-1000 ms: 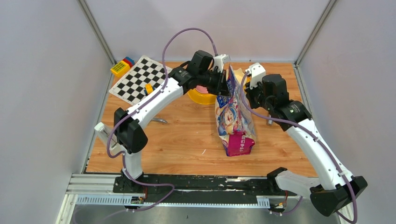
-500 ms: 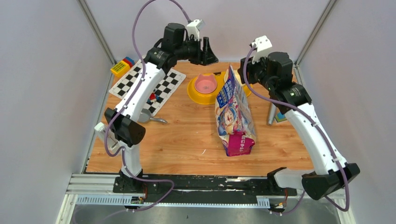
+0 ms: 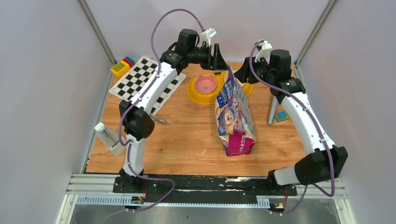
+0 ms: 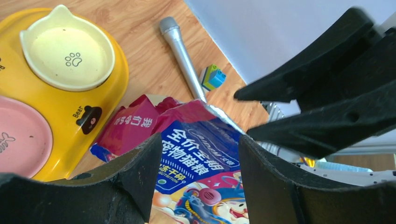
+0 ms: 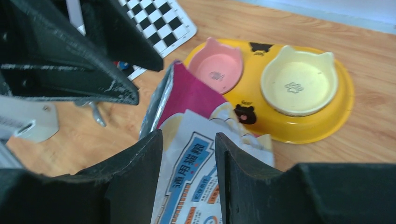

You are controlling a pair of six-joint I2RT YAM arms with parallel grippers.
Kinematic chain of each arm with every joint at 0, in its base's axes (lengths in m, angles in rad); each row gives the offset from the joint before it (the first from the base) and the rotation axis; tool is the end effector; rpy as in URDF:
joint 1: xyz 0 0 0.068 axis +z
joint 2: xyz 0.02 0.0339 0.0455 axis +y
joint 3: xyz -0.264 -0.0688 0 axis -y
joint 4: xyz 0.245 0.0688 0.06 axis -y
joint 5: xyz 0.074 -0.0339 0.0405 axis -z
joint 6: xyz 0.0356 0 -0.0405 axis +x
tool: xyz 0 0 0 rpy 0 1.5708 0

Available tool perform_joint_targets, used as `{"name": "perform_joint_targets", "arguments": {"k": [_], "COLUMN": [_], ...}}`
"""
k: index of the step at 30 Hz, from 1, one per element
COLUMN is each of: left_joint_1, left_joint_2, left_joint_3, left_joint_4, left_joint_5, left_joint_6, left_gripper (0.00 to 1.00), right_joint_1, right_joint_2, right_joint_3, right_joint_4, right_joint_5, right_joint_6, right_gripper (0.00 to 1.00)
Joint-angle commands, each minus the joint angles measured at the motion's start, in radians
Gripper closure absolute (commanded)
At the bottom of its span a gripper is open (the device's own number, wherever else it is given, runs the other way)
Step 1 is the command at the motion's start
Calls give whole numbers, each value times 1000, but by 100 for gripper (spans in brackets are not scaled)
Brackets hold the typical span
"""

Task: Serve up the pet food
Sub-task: Open the pet food bag at the center of the board.

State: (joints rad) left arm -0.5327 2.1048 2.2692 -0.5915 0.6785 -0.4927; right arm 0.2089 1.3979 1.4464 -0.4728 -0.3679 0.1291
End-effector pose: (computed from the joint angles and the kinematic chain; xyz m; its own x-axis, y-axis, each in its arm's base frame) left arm 0.4011 -0.2624 0.3979 -0.7342 0.0054 -0.6789 0.6131 0.4348 -0.6596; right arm 0.3046 0.0777 0.4012 -0.4656 0.0241 -0.8847 -0.4580 0.8488 0.2642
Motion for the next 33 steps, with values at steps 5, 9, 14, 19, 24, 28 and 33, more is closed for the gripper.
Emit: {"name": "perform_joint_targets", "arguments": {"k": [5, 9, 14, 19, 24, 28, 33], "left_joint_1": [-4, -7, -8, -23, -41, -41, -42], "left_joint_2": [-43, -40, -30, -17, -5, 3, -5], "left_joint_3": [0, 0, 11, 48, 60, 73, 58], "left_joint_4": [63, 55, 68, 63, 60, 47, 45], "left_joint_5": [29, 12, 28, 33, 38, 26, 22], "left_joint_6": [-51, -44, -65, -70, -75, -67, -66], "left_gripper": [31, 32, 34, 35, 47, 61, 74], "right_joint_1": [6, 7, 8, 9, 14, 16, 15], "right_joint_2": [-6, -2, 3, 6, 2, -8, -17], "right_joint_3": [-41, -54, -54, -52, -56, -65, -68], "right_joint_4": [75, 81, 82, 80, 81, 80, 79], "right_joint_5": [-176, -177, -163, -145, -136, -130, -124], "right_joint_6": [69, 75, 75, 72, 66, 63, 63], "right_gripper": [54, 54, 54, 54, 53, 53, 53]}}
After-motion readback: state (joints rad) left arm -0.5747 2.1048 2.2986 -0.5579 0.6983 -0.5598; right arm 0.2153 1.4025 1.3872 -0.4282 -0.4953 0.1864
